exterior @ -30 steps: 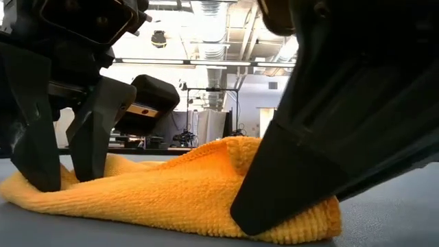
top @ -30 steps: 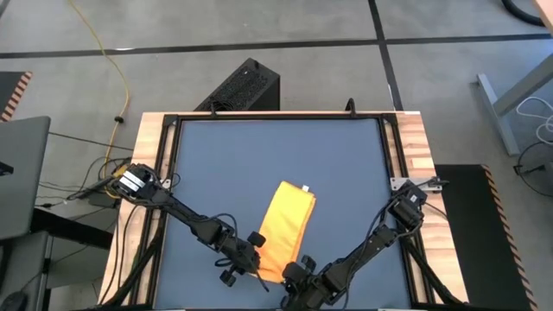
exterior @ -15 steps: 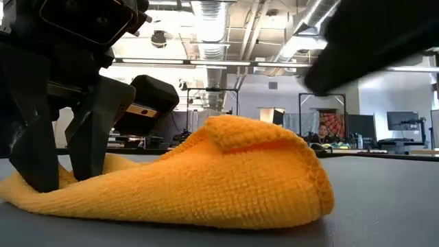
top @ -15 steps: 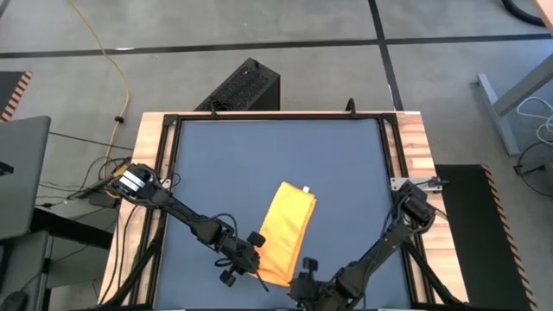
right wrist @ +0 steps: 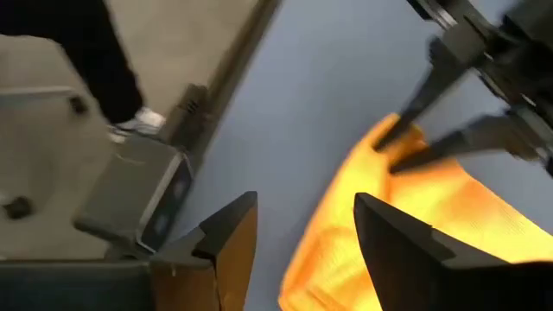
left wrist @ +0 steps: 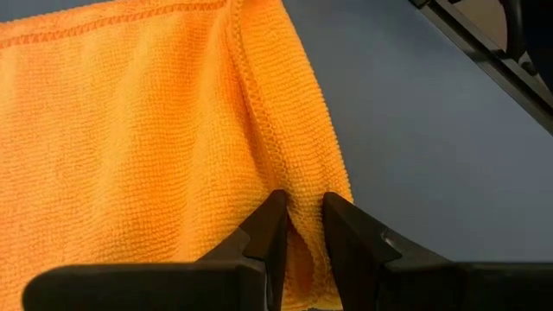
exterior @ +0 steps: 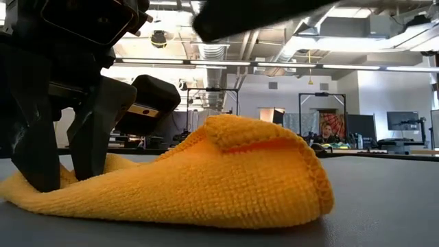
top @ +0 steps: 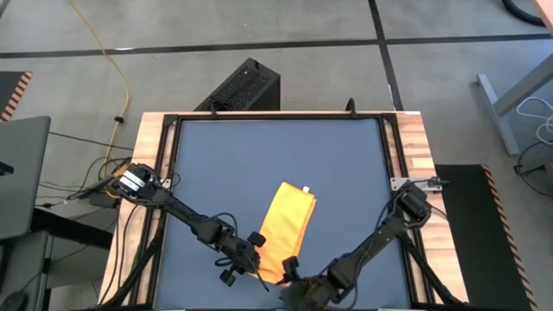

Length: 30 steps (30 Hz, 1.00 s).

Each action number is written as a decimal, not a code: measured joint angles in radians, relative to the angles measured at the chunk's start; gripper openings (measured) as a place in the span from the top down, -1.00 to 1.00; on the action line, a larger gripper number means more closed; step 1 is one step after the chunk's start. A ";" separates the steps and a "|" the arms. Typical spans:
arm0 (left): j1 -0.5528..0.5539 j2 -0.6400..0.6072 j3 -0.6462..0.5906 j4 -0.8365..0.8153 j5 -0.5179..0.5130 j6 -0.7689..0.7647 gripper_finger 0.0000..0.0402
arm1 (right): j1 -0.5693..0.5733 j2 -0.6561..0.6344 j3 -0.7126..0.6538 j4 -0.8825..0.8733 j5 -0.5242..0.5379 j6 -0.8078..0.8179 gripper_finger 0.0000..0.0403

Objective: Roll towel
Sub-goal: Roll the orange microfiber cloth

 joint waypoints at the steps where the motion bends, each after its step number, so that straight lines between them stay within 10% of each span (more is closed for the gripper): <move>1: 0.000 0.000 0.000 0.000 0.000 0.000 0.67 | -0.009 0.000 0.000 0.015 -0.027 -0.006 -0.06; 8: 0.000 0.000 0.000 0.000 0.000 0.014 0.67 | -0.050 0.014 0.002 0.098 -0.161 -0.048 0.02; 30: 0.003 0.000 0.000 -0.006 0.011 0.024 0.67 | -0.061 0.063 0.002 -0.026 -0.070 0.041 0.04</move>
